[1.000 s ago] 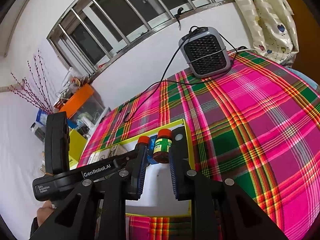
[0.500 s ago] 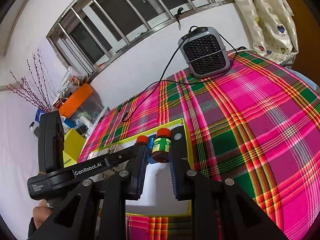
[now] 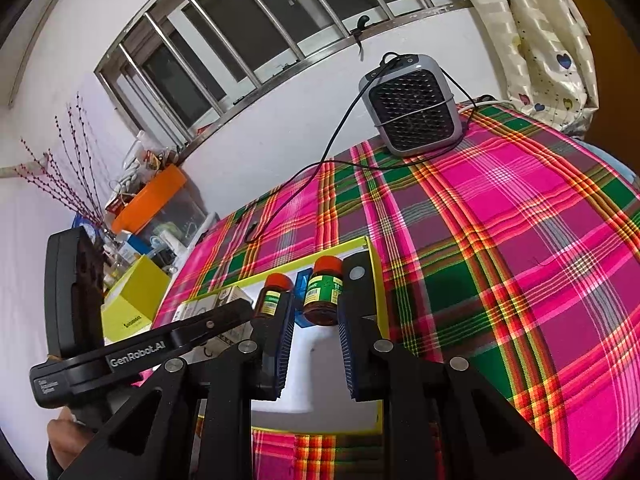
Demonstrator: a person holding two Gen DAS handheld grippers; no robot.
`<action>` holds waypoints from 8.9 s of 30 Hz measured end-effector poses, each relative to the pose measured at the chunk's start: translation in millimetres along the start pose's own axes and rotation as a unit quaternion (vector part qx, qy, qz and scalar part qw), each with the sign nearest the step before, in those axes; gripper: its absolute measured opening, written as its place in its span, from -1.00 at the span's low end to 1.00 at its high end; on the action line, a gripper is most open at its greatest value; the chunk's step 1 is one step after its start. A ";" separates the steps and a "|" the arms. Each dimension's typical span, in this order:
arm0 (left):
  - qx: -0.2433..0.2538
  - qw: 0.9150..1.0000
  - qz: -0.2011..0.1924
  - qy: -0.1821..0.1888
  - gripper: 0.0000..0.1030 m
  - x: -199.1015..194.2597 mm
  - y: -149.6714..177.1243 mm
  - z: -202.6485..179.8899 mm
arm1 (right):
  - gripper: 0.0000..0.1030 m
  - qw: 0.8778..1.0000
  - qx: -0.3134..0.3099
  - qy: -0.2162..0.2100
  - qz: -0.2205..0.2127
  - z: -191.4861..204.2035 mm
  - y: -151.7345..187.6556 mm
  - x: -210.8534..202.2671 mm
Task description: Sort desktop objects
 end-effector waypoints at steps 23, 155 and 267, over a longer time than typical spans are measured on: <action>0.010 1.000 -0.007 0.008 -0.36 1.9 -8.3 -2.4 | -0.55 1.000 0.001 -0.001 0.000 -3.1 -1.0 2.5; 0.130 0.987 0.015 -0.090 -0.37 -84.8 156.6 2.7 | -0.39 0.931 -0.322 0.059 0.162 57.9 146.0 -2.3; -0.002 0.990 -0.134 -0.044 -0.41 -85.7 45.7 73.2 | -0.39 0.989 -0.106 0.037 0.101 90.6 35.5 98.7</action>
Point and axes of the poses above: each gripper's, at about its wrist camera, not at the fingertips, and x roughly the way its jaws point, z to its left, y to its underside, the point moved 3 cm from there along x, roughly the way its jaws point, and after that the axes turned 11 degrees about x, right-handed, at the moved point
